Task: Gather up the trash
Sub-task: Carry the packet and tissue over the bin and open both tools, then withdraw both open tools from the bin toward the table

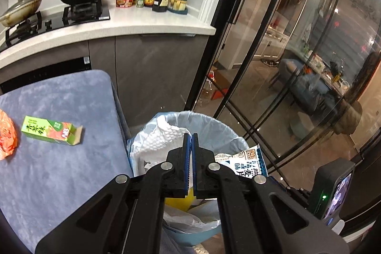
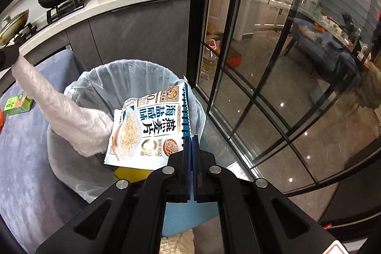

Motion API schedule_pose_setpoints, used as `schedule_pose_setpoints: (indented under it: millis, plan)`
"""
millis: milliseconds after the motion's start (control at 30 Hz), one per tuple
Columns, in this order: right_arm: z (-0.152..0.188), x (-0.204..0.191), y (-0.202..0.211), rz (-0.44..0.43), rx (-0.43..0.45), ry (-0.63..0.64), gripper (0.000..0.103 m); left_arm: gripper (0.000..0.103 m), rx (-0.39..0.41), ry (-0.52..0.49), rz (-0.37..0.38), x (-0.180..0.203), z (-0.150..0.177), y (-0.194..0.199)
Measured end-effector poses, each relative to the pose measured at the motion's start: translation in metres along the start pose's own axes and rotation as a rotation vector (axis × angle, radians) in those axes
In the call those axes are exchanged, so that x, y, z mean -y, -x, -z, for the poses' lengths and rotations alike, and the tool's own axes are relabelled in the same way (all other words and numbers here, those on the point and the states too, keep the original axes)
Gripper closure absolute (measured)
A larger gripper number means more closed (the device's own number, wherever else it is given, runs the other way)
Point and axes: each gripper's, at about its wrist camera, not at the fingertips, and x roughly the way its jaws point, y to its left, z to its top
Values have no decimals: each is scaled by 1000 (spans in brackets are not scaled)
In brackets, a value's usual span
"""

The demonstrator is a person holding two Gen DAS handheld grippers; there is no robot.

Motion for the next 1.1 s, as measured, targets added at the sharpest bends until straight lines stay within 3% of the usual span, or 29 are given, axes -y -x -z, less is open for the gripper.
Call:
schedule_pose_setpoints:
  millis: [133, 200, 267, 367, 900, 1100]
  plan:
    - [1, -6, -2, -23, -7, 3, 101, 102, -15, 6, -2, -3, 2, -6]
    - [1, -7, -2, -68, -5, -13, 98, 96, -20, 21, -8, -6, 3, -7]
    - [1, -6, 1, -105, 9, -44, 87, 75, -28, 31, -5, -10, 4, -7]
    - [-1, -7, 7, -129, 37, -74, 78, 59, -3, 38, -36, -16, 5, 0]
    - [-2, -48, 41, -272, 82, -44, 74, 43, 26, 81, -128, -55, 20, 36]
    - [4, -76, 51, -312, 79, -3, 73, 42, 25, 122, -173, -84, 33, 52]
